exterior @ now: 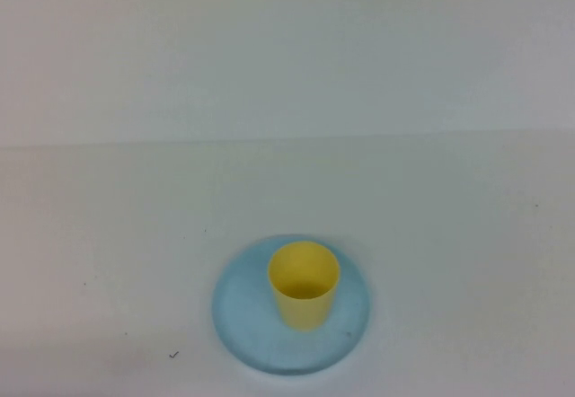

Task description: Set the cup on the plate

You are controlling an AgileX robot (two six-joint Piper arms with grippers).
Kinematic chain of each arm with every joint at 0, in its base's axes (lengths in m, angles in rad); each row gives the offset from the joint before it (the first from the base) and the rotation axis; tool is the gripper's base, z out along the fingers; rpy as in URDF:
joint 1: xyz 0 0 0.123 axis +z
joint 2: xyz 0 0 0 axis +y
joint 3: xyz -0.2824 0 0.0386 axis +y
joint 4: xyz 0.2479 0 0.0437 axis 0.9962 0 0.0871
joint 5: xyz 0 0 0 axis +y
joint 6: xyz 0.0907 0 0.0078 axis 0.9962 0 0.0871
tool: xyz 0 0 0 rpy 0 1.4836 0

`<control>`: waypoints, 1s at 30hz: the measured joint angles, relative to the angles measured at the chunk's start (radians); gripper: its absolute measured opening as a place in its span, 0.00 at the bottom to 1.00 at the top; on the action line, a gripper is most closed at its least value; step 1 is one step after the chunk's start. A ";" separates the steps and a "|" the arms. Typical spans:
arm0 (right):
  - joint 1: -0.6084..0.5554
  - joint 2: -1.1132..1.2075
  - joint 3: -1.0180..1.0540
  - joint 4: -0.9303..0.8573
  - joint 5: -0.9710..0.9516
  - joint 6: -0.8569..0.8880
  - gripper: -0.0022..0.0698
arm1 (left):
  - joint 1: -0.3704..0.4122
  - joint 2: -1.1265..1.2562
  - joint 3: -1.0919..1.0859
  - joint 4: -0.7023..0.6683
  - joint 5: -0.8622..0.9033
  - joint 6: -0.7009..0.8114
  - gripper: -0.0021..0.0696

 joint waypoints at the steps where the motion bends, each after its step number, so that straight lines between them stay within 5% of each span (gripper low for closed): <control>1: -0.029 -0.057 0.067 0.000 -0.062 0.000 0.03 | 0.000 0.000 0.000 0.000 0.000 0.000 0.03; 11: -0.408 -0.695 1.124 0.245 -0.687 0.002 0.03 | 0.000 0.002 0.000 0.000 0.000 0.000 0.03; 21: -0.446 -1.358 1.909 0.241 -0.739 0.002 0.03 | 0.000 0.002 0.000 0.000 0.000 0.000 0.03; 30: -0.557 -1.650 2.205 0.346 -0.735 0.002 0.03 | 0.000 0.002 0.000 0.000 0.000 0.000 0.03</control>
